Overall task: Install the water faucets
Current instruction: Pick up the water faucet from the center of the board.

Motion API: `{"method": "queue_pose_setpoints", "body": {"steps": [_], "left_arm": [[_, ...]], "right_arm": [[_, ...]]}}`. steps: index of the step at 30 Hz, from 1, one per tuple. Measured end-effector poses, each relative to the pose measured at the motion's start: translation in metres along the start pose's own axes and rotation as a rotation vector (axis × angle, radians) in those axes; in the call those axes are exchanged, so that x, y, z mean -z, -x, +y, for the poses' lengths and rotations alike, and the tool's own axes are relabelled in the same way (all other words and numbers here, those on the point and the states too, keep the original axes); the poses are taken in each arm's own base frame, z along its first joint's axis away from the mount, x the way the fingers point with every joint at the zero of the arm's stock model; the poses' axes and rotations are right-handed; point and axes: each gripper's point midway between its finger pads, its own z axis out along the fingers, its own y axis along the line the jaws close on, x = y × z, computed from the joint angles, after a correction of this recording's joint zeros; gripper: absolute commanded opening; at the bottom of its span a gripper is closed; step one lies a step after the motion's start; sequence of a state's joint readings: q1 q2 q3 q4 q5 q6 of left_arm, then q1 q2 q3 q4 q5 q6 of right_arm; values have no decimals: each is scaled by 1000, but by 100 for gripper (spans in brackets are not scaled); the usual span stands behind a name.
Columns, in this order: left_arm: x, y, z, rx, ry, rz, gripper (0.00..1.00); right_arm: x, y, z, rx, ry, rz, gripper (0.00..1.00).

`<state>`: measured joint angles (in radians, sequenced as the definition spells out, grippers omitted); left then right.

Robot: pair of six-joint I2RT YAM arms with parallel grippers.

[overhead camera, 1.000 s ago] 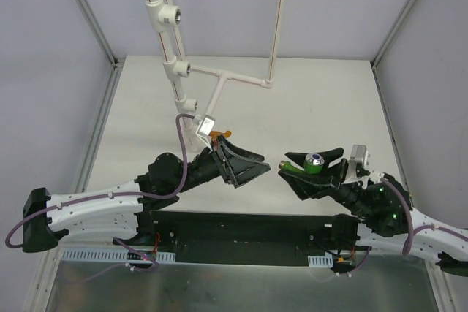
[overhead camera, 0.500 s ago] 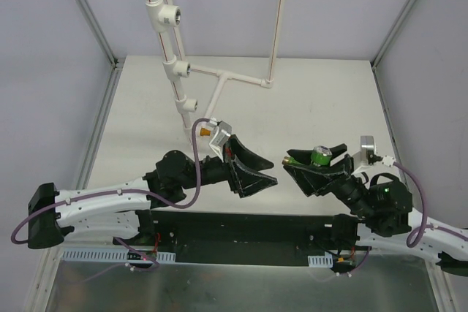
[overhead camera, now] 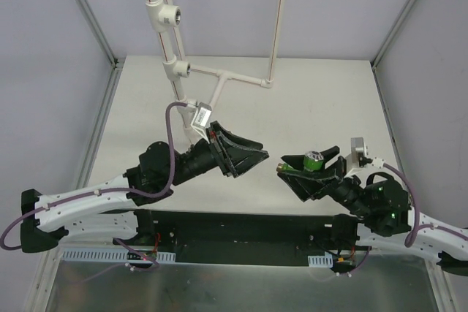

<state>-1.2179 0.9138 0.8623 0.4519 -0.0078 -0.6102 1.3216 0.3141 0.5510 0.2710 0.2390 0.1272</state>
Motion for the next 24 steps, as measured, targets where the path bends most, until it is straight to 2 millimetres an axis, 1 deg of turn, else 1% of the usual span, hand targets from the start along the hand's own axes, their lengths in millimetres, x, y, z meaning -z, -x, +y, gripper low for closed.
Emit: {"method": "queue_pose_setpoints", "body": {"steps": [1, 3, 6, 9, 15, 19, 24], "left_arm": [[1, 1, 0, 77, 15, -9, 46], [4, -2, 4, 224, 50, -21, 45], [10, -17, 19, 443, 121, -21, 50], [12, -33, 33, 599, 186, -13, 50], [7, -40, 35, 750, 213, 0, 50], [-2, -50, 34, 806, 216, 32, 47], [-11, -58, 32, 861, 203, 66, 46]], "right_arm": [[2, 1, 3, 37, 29, 2, 6], [6, 2, 9, 104, 76, 3, 6], [9, -3, 11, 209, 116, 31, 6], [10, -12, 7, 305, 130, 77, 5], [4, -19, 1, 434, 129, 117, 4], [1, -24, -3, 482, 125, 136, 4], [-3, -27, -7, 518, 117, 147, 4]]}}
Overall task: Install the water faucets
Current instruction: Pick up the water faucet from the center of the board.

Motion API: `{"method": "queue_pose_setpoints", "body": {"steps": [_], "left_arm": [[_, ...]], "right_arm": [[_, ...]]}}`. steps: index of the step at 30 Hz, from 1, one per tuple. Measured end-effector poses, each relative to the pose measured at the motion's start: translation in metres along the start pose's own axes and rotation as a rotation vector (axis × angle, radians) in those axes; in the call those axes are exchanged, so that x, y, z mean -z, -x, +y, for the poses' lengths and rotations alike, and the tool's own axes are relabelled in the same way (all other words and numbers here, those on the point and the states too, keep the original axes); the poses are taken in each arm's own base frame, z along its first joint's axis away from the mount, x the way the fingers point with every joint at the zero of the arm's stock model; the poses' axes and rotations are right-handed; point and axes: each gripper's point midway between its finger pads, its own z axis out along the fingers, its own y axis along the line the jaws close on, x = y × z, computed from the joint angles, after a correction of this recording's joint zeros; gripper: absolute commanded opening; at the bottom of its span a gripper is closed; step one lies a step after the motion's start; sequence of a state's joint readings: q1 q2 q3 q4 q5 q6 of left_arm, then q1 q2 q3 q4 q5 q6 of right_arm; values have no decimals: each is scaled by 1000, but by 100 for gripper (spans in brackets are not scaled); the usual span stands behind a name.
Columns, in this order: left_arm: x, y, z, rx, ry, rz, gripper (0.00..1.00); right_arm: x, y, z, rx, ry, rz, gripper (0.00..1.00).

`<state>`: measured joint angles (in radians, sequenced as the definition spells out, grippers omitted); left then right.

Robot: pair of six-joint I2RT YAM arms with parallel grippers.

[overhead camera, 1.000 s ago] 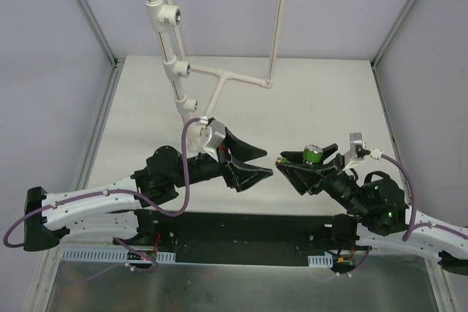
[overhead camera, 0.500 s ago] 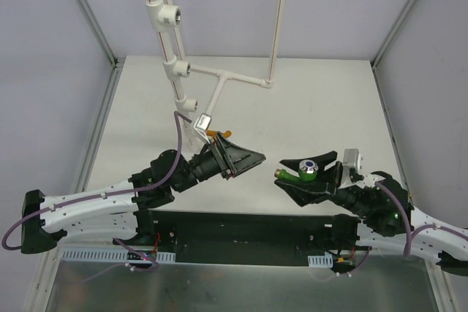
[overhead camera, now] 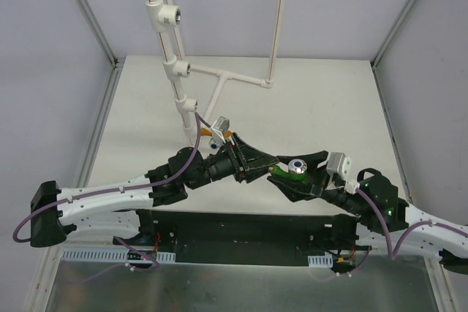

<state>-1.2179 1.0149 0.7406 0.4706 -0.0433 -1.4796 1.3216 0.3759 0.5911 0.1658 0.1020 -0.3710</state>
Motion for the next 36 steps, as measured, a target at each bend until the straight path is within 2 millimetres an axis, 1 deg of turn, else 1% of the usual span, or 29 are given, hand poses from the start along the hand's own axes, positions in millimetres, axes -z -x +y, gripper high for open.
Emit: {"method": "queue_pose_setpoints", "body": {"steps": [2, 4, 8, 10, 11, 12, 13, 14, 16, 18, 19, 22, 24, 25, 26, 33, 34, 35, 36], "left_arm": [[-2, -3, -1, 16, -8, 19, 45], [-3, -7, -4, 27, -18, 36, 42], [-4, -11, -13, 44, -49, 64, 24], [-5, -12, -15, 50, -55, 69, 21], [-5, -12, -16, 53, -58, 69, 24], [-5, -12, -16, 54, -60, 70, 31], [-6, -12, -16, 55, -61, 71, 40], [-6, -12, -16, 56, -62, 73, 45], [-7, -15, -17, 62, -69, 87, 50], [-6, -17, -22, 68, -86, 99, 49], [-5, -18, -23, 71, -91, 106, 45], [-5, -20, -25, 74, -99, 116, 22], [-6, -20, -23, 79, -93, 117, 5], [-6, -20, -24, 79, -96, 117, 0], [-6, -20, -24, 78, -99, 117, 0], [-7, -20, -23, 63, -99, 121, 0], [-8, -21, -23, 61, -99, 122, 0], [-8, -21, -22, 59, -98, 123, 0], [-8, -21, -22, 57, -96, 123, 0]], "right_arm": [[-1, 1, -2, 9, -8, -3, 4], [-1, 2, -4, 16, -17, -6, 4], [-1, 4, -8, 27, -41, -13, 5], [-1, 5, -10, 31, -47, -20, 5], [-1, 6, -11, 32, -52, -21, 5], [-1, 6, -11, 31, -55, -23, 5], [-1, 6, -12, 32, -58, -23, 5], [-1, 7, -12, 31, -61, -24, 5], [0, 7, -13, 32, -67, -25, 5], [0, 5, -15, 34, -77, -21, 5], [0, 3, -15, 35, -80, -18, 5], [0, 1, -17, 37, -90, -14, 6], [0, 4, -18, 37, -97, -24, 7], [0, 5, -19, 38, -100, -26, 8], [0, 5, -20, 38, -103, -28, 11], [2, 3, -19, 18, -105, -15, 40], [3, 2, -19, 14, -104, -10, 57], [4, 1, -19, 9, -103, -5, 66], [4, 0, -18, 4, -102, 0, 70]]}}
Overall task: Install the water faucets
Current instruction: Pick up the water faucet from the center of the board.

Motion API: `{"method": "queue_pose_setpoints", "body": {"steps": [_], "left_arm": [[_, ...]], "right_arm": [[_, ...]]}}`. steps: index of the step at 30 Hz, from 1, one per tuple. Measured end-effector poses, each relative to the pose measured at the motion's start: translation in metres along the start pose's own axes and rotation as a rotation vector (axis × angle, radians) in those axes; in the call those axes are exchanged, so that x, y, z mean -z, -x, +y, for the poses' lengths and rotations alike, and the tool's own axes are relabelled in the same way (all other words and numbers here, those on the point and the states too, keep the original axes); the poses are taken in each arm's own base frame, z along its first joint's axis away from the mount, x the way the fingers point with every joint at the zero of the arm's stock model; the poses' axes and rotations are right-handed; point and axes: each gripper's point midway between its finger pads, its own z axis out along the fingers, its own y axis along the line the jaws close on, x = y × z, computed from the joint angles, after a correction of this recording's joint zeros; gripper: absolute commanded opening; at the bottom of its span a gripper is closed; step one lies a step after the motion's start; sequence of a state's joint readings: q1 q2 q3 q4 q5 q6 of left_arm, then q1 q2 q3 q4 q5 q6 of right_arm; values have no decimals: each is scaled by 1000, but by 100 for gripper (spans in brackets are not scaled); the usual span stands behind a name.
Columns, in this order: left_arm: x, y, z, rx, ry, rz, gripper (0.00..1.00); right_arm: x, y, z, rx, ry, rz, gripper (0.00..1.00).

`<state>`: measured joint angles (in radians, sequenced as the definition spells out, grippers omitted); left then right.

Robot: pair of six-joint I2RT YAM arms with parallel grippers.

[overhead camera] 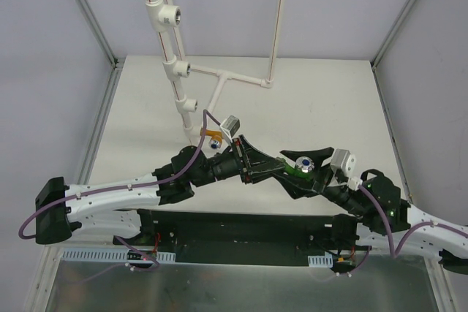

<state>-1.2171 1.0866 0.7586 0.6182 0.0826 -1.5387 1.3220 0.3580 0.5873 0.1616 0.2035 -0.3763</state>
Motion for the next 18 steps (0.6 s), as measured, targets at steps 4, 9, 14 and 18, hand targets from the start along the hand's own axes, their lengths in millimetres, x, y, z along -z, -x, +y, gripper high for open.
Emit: {"method": "queue_pose_setpoints", "body": {"steps": [4, 9, 14, 18], "left_arm": [[1, 2, 2, -9, 4, -15, 0], [10, 11, -4, -15, -17, -72, 0], [21, 24, -24, -38, -71, -150, 0], [26, 33, -30, -62, -79, -200, 0]], "right_arm": [[3, -3, 0, -9, -1, 13, 74], [5, -13, -1, 1, -5, 54, 74], [7, -23, -7, 10, -38, 83, 74], [7, -28, -12, 15, -70, 90, 74]]}}
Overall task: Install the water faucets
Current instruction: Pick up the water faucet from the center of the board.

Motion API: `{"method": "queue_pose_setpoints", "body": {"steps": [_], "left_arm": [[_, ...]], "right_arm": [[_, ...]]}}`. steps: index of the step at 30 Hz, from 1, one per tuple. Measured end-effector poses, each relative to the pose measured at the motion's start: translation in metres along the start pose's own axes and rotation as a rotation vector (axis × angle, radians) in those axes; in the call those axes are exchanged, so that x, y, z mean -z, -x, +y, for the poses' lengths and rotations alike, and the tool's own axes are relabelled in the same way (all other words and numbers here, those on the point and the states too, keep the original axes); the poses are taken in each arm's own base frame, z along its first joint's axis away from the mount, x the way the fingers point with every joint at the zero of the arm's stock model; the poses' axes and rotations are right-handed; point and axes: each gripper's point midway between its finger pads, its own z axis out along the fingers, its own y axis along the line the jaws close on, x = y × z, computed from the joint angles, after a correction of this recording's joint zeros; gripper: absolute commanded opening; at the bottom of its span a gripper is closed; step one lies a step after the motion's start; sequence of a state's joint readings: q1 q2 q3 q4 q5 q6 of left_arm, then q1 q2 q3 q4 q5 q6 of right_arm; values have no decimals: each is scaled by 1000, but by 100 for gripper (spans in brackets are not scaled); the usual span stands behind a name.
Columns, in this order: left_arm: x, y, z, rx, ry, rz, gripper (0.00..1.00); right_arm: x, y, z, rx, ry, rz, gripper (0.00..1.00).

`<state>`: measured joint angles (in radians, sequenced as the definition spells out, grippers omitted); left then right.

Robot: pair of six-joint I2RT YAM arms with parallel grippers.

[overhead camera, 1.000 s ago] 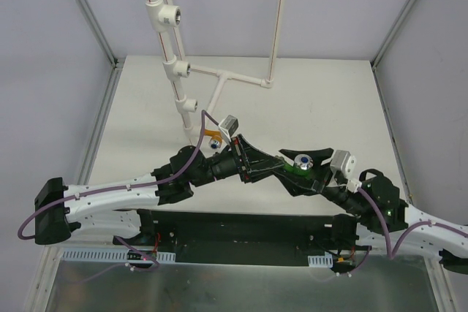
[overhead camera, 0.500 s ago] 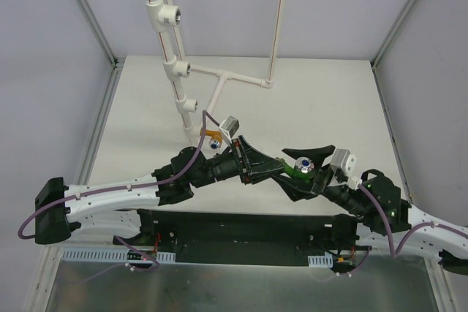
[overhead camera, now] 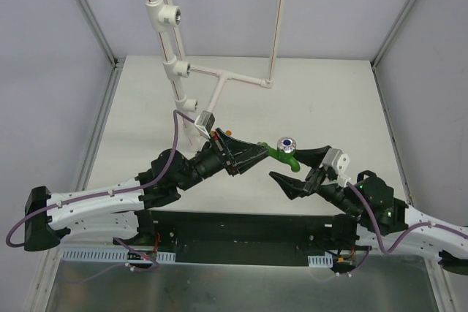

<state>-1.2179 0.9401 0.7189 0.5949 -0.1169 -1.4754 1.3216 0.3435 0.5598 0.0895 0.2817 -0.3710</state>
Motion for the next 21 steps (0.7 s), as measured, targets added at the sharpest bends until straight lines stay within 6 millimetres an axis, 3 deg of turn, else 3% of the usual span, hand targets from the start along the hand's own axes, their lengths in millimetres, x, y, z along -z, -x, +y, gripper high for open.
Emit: {"method": "queue_pose_setpoints", "body": {"steps": [10, 21], "left_arm": [[-2, 12, 13, -42, 49, -66, 0], [-7, 11, 28, -64, 87, -68, 0]], "right_arm": [[-16, -2, -4, 15, -46, 1, 74], [-30, -5, -4, 32, -71, 6, 72]]}}
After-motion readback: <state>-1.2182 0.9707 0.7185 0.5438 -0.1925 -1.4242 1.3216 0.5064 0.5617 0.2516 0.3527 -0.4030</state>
